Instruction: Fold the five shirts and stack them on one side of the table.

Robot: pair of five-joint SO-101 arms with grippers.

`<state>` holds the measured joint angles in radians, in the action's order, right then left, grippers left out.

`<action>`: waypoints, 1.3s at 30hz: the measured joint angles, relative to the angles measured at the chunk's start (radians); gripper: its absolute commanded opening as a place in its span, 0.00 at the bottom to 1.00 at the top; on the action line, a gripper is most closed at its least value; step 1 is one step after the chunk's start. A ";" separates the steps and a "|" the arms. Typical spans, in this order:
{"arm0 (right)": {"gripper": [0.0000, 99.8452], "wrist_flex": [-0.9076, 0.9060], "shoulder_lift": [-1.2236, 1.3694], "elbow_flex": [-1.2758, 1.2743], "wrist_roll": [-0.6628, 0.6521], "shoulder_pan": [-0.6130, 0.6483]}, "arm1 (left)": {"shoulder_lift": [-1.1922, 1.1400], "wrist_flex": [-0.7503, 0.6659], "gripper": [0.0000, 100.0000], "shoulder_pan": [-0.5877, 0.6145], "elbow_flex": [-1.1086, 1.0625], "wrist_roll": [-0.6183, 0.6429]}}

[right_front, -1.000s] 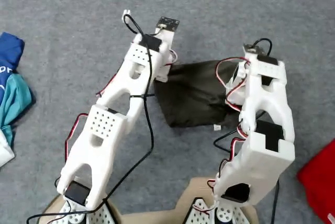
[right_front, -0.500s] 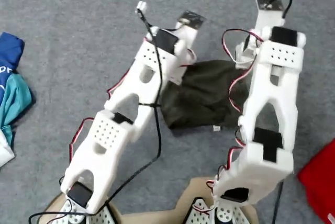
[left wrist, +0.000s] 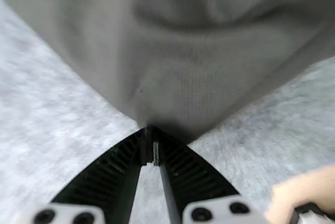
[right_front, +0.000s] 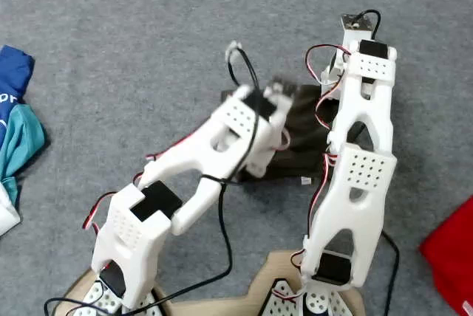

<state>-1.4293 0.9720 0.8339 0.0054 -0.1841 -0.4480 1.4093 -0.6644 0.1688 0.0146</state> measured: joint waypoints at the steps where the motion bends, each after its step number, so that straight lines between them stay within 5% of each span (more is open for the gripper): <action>1: 0.01 -0.025 0.028 0.049 0.000 0.002 | 0.000 -0.054 0.02 -0.006 -0.061 0.000; 5: 0.01 -0.115 0.123 0.253 0.000 0.002 | 0.032 -0.196 0.02 -0.012 -0.219 0.005; 12: 0.01 -0.184 0.255 0.557 0.002 0.002 | 0.057 -0.229 0.02 -0.003 -0.267 -0.015; 23: 0.01 -0.339 0.269 0.770 -0.052 0.026 | 0.074 -0.077 0.02 0.044 -0.104 -0.017; 30: 0.01 -0.341 0.003 0.509 -0.058 -0.012 | 0.143 -0.092 0.02 0.187 0.098 -0.017; 39: 0.01 -0.275 -0.614 -0.436 -0.038 -0.026 | -0.112 -0.336 0.02 0.299 0.144 -0.015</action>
<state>-1.7039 0.3583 0.3982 -0.0330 -0.2102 -0.5600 1.0733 -0.3652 0.3130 -0.0008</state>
